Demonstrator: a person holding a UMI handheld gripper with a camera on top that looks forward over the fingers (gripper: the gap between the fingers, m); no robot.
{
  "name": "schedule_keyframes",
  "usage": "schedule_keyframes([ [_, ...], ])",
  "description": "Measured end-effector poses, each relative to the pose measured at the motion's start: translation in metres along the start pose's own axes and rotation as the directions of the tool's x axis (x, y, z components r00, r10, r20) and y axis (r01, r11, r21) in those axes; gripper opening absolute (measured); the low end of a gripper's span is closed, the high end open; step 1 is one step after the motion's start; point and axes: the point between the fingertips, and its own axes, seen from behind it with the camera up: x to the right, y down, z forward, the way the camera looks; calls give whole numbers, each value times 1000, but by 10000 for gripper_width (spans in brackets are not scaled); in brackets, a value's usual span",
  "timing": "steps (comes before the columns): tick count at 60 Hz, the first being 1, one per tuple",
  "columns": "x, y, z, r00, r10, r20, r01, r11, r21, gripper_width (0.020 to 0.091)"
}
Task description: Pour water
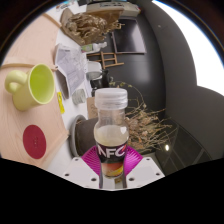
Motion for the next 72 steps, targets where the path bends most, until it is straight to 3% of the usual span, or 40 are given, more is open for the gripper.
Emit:
schedule_keyframes([
  [14, -36, -43, 7, 936, -347, -54, 351, 928, 125, 257],
  [23, -42, -48, 6, 938, -345, -39, 347, 929, 128, 257],
  [29, -42, -46, 5, 975, -219, 17, 217, 971, 104, 259],
  [36, -47, -39, -2, 964, 210, 163, -212, 977, -7, 258],
  [46, -74, -45, -14, 629, 715, 305, -686, 695, -216, 257],
  [59, -123, -49, -19, 254, 915, 314, -846, 367, -386, 259],
  [72, -154, -38, -13, 162, 948, 273, -858, 272, -435, 262],
])
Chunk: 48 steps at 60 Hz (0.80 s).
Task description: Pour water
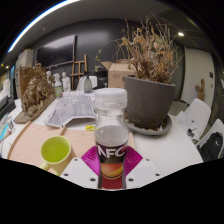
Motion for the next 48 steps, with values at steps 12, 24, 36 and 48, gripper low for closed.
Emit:
schedule_keyframes([
  [12, 2, 12, 1, 1000, 17, -9, -17, 1000, 22, 354],
  [24, 4, 20, -25, 999, 48, -22, -49, 998, -47, 847],
  [36, 0, 4, -126, 995, 32, -98, -41, 995, -90, 854],
  [48, -33, -6, -232, 989, 11, -144, -29, 992, -122, 856],
])
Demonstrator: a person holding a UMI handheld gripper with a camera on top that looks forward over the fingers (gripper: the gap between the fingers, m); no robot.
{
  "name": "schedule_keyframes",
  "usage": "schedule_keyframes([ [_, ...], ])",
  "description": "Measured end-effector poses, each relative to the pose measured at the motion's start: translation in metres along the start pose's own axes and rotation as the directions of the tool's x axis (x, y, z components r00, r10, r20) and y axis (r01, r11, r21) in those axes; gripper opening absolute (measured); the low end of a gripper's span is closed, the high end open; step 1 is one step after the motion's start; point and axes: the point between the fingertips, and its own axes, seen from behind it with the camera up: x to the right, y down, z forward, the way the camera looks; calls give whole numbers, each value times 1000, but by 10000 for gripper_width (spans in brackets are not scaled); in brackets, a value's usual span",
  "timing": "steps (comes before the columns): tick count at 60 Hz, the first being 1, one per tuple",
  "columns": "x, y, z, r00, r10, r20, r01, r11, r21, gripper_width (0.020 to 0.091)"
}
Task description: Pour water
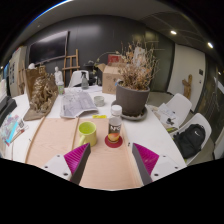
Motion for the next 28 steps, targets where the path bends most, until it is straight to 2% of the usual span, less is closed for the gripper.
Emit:
schedule_keyframes([
  [13, -8, -1, -55, 999, -6, -49, 7, 1000, 11, 855],
  [28, -5, -1, -65, 999, 2, -51, -2, 1000, 13, 855],
])
